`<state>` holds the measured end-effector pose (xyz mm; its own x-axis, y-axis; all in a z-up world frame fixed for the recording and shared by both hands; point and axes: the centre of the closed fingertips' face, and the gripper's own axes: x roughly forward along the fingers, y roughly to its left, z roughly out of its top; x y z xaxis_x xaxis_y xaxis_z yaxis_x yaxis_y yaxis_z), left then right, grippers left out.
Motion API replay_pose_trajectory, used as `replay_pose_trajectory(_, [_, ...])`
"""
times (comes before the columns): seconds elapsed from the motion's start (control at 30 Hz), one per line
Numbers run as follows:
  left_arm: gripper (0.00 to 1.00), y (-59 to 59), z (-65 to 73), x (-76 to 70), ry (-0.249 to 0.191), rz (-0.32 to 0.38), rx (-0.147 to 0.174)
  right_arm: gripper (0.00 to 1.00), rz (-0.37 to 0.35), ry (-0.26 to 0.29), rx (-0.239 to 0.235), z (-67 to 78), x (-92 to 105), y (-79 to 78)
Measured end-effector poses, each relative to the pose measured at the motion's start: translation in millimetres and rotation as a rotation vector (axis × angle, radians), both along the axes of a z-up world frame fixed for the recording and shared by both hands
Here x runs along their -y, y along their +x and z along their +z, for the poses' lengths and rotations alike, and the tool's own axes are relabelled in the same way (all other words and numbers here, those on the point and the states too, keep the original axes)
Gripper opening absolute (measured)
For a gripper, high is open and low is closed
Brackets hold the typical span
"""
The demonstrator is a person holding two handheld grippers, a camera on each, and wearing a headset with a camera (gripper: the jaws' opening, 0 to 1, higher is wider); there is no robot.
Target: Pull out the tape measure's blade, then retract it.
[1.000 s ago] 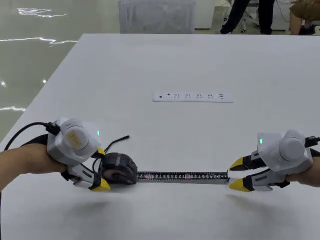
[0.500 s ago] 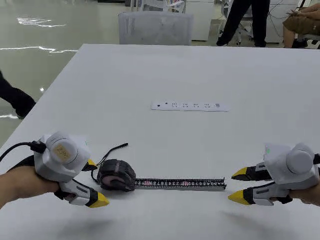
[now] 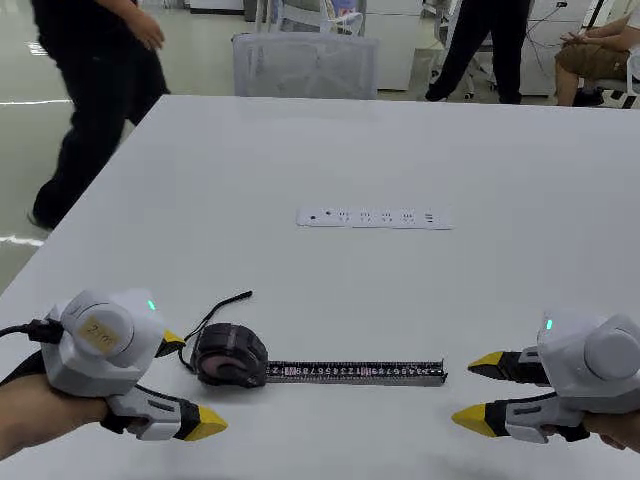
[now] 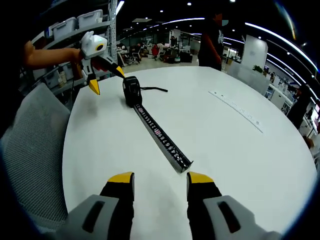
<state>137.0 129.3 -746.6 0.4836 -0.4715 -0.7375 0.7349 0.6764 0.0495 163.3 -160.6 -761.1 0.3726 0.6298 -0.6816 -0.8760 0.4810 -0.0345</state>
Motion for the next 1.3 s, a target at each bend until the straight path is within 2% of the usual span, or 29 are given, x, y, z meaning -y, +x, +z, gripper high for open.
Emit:
replay_pose_trajectory(0.17, [0.7,-7.9,1.6,3.6,-0.014,0.021,0.009,0.47,-0.023,0.001,0.002,-0.1,-2.3,-5.7])
replay_pose_trajectory(0.3, [0.72,-10.7,-0.4,0.7,-0.032,0.045,0.013,0.53,-0.052,0.005,0.001,7.2,-3.1,-12.3])
replay_pose_trajectory(0.37, [0.73,-17.0,4.4,6.4,-0.045,0.063,0.014,0.55,-0.074,0.01,0.0,8.6,-1.7,-12.6])
replay_pose_trajectory(0.53, [0.75,-25.0,5.1,5.6,-0.053,0.097,0.018,0.58,-0.11,0.016,0.016,21.8,-3.5,-21.3])
replay_pose_trajectory(0.7, [0.77,-30.6,8.4,5.5,-0.072,0.13,0.025,0.63,-0.147,0.027,0.021,22.5,-4.8,-27.8])
replay_pose_trajectory(0.73, [0.77,-33.6,12.1,10.0,-0.074,0.132,0.029,0.64,-0.152,0.025,0.02,22.3,-5.3,-29.8])
replay_pose_trajectory(0.9, [0.79,-33.7,13.9,6.0,-0.083,0.151,0.048,0.67,-0.189,0.037,0.023,22.1,-7.6,-35.7])
replay_pose_trajectory(1.0, [0.8,-36.9,21.0,11.2,-0.092,0.165,0.062,0.7,-0.22,0.047,0.028,26.8,-10.1,-39.6])
replay_pose_trajectory(1.13, [0.82,-36.3,24.1,11.0,-0.101,0.189,0.078,0.71,-0.257,0.073,0.034,32.6,-13.4,-42.8])
replay_pose_trajectory(1.3, [0.84,-38.1,29.9,16.0,-0.114,0.215,0.101,0.76,-0.301,0.09,0.061,39.7,-17.7,-43.9])
